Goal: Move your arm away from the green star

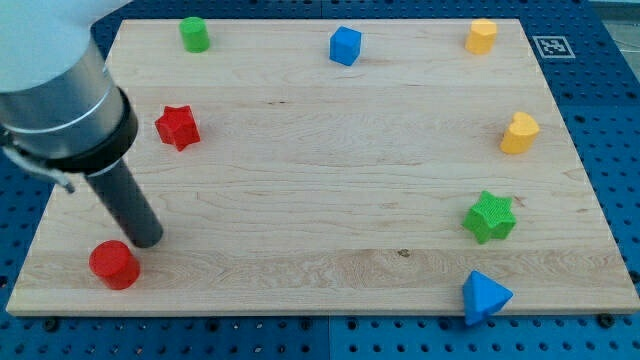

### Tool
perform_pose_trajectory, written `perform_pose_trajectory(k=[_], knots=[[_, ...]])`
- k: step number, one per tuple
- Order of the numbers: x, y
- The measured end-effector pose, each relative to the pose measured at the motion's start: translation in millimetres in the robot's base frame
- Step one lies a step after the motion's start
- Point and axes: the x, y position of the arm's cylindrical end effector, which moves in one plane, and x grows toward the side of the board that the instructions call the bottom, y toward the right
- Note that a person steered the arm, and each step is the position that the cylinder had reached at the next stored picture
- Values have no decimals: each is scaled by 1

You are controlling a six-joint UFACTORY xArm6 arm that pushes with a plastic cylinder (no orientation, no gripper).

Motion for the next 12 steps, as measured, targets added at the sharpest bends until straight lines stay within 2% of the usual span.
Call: perform_pose_trajectory(k=[1,2,4,5,8,10,11,12], knots=[[-20,56],[-20,105],[-23,126],[-33,177],[-17,339],[16,425],[18,430],[20,393]])
